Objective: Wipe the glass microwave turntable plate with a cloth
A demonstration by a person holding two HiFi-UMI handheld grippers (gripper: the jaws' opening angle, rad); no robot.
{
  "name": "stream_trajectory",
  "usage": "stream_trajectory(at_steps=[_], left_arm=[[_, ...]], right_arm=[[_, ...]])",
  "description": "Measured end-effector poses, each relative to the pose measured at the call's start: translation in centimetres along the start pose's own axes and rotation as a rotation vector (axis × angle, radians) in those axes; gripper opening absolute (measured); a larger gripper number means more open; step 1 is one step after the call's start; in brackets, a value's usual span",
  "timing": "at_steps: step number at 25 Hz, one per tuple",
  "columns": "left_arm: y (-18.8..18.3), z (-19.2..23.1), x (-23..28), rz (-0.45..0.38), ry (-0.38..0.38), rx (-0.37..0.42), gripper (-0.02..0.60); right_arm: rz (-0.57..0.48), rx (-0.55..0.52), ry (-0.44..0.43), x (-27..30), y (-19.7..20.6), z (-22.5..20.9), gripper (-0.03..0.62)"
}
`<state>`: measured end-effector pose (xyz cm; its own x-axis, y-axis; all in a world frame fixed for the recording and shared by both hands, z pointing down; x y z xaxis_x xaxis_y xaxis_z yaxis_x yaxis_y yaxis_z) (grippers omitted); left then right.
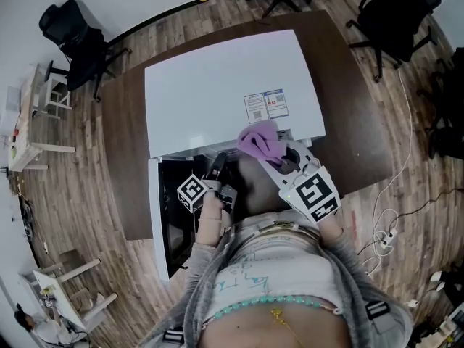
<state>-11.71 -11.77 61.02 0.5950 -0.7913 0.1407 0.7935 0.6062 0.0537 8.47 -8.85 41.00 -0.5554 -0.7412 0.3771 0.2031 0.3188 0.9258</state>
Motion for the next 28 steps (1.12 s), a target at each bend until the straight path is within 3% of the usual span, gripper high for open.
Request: stream_trajectory(at_steps=[7, 13, 17, 21, 28], left_arm=[[1.2, 0.3, -1.2, -0.007, 0.021, -0.011, 0.044], [2.1, 0.9, -2.7, -0.012, -0.013, -0.008, 0.044], [2.7, 0.7, -3.3, -0.016, 0.029, -0.022, 0.044], [2.9, 1.3, -4.5, -0.019, -0.017, 0.003, 0.044], [4.4, 2.3, -5.4, -0.018, -0.024, -0.020, 0.048]], right_arm=[[-0.001, 0.000, 0.008, -0.8, 0.5, 0.2, 0.117], [0.013, -0.021, 0.011, -1.1, 1.2, 0.6, 0.117], [0.017, -0.017, 0.000, -1.4, 1.3, 1.1, 0.117], [0.030, -0.030, -0.009, -1.5, 1.7, 1.4, 0.117], [0.063, -0.054, -0.016, -1.3, 2.5, 1.6, 0.117]])
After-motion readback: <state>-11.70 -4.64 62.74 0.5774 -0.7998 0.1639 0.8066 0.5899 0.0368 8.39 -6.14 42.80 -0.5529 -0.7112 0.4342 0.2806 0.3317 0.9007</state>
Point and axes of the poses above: the fingertips, and each gripper's own axes: x forward along the fingers, z to its left, y out of its underside, the point moved 6 cm from there along -x, backward along the fingers, and after that the axes turned 7 degrees about y, right-handed, at the moved point
